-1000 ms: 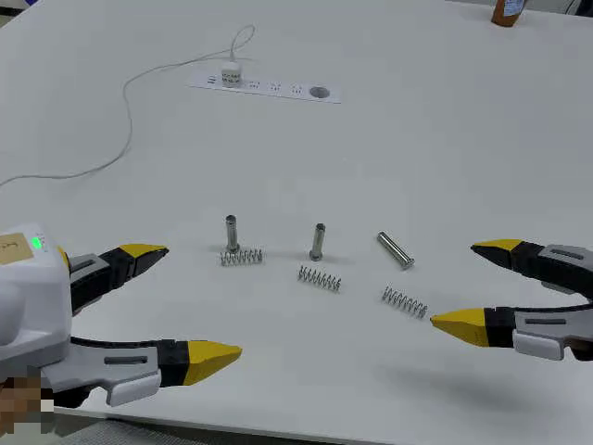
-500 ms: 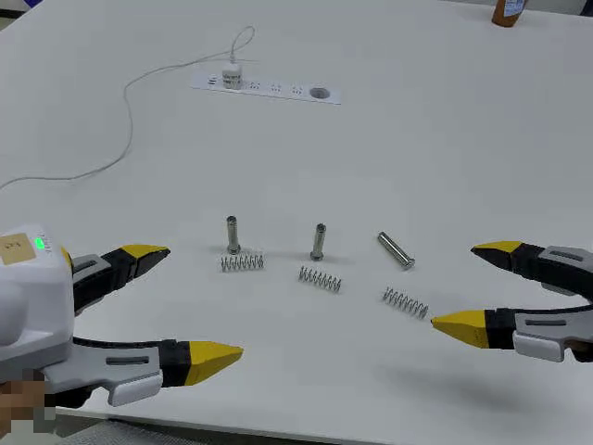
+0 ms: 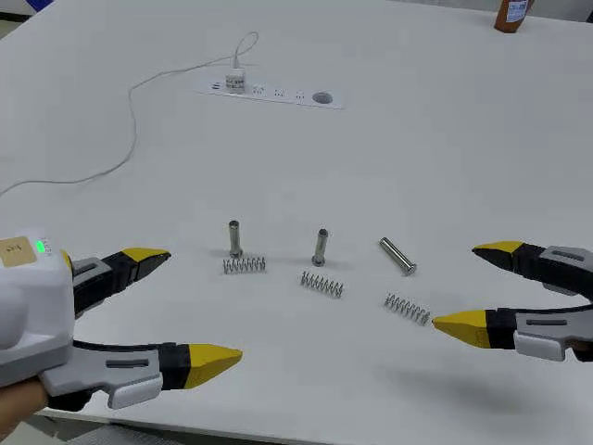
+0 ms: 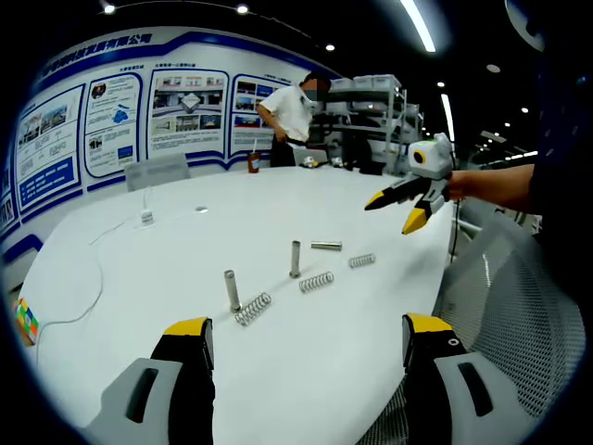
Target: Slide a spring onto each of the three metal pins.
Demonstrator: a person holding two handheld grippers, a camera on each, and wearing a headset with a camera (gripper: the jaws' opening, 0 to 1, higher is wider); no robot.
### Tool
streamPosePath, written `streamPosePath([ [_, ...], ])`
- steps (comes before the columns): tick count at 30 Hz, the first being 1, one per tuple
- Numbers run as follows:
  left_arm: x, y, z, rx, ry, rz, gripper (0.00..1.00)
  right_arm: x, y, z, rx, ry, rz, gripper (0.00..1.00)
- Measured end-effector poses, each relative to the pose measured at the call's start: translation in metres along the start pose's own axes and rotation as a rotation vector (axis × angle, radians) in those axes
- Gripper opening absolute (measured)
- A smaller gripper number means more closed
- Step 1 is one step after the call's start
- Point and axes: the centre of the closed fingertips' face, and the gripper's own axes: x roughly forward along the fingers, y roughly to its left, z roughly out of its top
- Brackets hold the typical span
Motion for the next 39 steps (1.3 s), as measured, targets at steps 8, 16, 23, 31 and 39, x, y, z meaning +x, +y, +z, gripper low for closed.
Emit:
streamPosePath([
  [8, 0.001, -0.003, 0.005, 0.012, -0.003, -0.006, 0.85, 0.004, -0.012, 0.013, 0.004, -0.01, -0.016, 0.7],
  [16, 0.002, -0.006, 0.009, 0.016, -0.011, -0.007, 0.85, 0.02, -0.019, 0.027, -0.018, 0.0, -0.016, 0.68],
  [23, 0.003, -0.008, 0.009, 0.02, -0.01, -0.01, 0.85, 0.039, -0.027, 0.035, -0.051, 0.05, -0.025, 0.64],
  [31, 0.004, -0.01, 0.009, 0.022, -0.008, -0.015, 0.84, 0.064, -0.041, 0.031, -0.023, 0.139, -0.061, 0.54],
  [39, 0.005, -0.011, 0.009, 0.022, -0.007, -0.017, 0.84, 0.081, -0.056, 0.017, 0.003, 0.233, -0.121, 0.39],
])
